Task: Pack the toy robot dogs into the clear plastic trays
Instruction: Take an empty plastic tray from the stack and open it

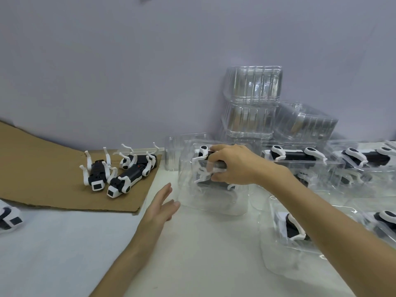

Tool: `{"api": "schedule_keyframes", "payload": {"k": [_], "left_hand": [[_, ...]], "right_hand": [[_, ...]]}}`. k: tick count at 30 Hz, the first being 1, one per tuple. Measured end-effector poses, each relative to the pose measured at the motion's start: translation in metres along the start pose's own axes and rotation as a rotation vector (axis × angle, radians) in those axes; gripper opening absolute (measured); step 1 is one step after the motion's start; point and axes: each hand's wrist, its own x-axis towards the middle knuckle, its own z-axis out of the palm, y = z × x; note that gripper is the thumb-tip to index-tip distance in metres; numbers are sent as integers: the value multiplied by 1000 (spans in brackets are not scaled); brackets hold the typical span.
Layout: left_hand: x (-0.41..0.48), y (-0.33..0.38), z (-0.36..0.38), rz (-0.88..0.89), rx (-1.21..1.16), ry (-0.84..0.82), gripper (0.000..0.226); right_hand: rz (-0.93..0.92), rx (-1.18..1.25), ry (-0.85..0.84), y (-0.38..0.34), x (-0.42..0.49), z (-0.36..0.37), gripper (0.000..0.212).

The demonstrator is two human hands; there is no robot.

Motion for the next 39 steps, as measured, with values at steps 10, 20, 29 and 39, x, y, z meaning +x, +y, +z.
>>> {"api": "schedule_keyframes", "payload": {"k": [10,20,29,39], "left_hand": [[39,7,32,83,-27,20,74],[26,-9,32,191,-16,123,49],[28,-10,33,219,1,118,55],[30,-15,33,234,24,140,49]], "right_hand": [[6,75,8,6,-4,-4,29],[83,363,105,14,1,-11,19],[111,402,204,14,11,-8,17],[43,9,403,11,45,-32,27]]}}
